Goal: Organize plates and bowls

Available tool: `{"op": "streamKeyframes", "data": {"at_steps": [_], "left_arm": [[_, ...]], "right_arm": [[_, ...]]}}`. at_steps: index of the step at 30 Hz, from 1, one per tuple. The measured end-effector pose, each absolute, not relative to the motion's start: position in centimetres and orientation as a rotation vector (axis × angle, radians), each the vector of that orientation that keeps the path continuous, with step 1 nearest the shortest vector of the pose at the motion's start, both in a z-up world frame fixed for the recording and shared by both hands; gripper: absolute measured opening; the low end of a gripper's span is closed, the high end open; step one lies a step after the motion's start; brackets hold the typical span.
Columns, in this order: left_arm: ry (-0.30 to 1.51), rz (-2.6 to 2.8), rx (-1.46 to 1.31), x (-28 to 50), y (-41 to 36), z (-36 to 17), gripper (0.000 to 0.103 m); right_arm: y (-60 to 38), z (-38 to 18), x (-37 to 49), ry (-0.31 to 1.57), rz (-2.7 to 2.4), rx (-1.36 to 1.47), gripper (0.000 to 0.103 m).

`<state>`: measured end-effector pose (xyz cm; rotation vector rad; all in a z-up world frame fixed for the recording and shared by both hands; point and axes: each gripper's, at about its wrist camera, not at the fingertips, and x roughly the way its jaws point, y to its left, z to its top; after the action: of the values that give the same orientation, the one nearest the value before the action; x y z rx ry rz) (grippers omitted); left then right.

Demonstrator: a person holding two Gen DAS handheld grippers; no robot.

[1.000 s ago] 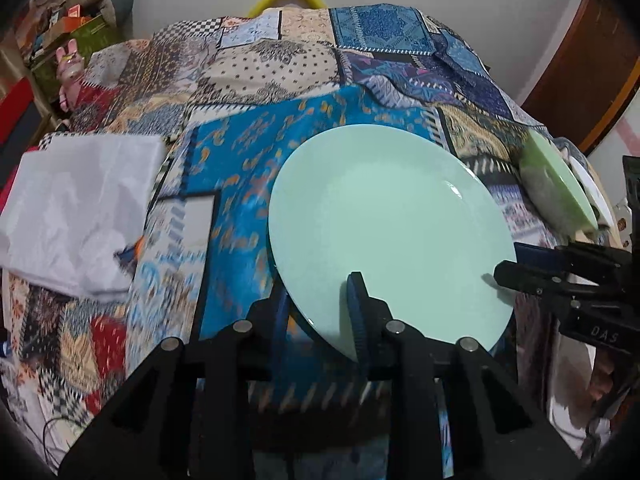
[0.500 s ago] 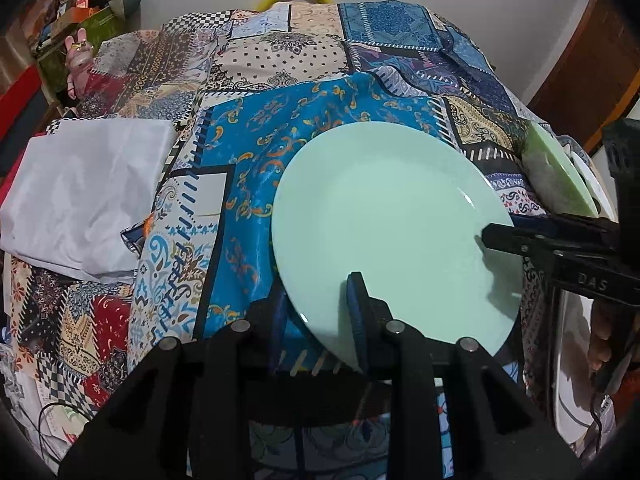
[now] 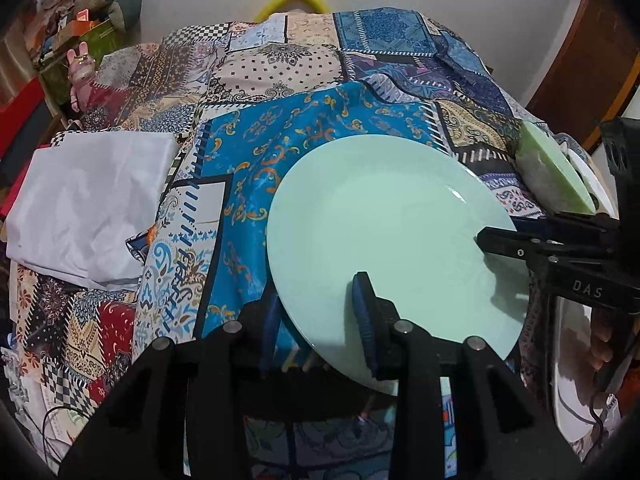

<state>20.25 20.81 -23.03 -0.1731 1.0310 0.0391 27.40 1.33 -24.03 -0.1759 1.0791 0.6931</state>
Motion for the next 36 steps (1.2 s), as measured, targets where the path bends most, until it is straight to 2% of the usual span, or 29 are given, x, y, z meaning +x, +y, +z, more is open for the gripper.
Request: {"op": "streamKeyframes", "data": {"at_steps": [21, 36], "left_arm": [[0.928, 0.023, -0.137, 15.0, 16.1, -16.1, 0.035], [0.909, -0.003, -0.123, 11.9, 11.2, -13.6, 0.035]], "right_arm": [[-3.3, -18.0, 22.1, 0.940, 0.688, -0.110, 0.028], [-8.4, -15.7, 18.4, 0.879, 0.665, -0.067, 0.028]]}}
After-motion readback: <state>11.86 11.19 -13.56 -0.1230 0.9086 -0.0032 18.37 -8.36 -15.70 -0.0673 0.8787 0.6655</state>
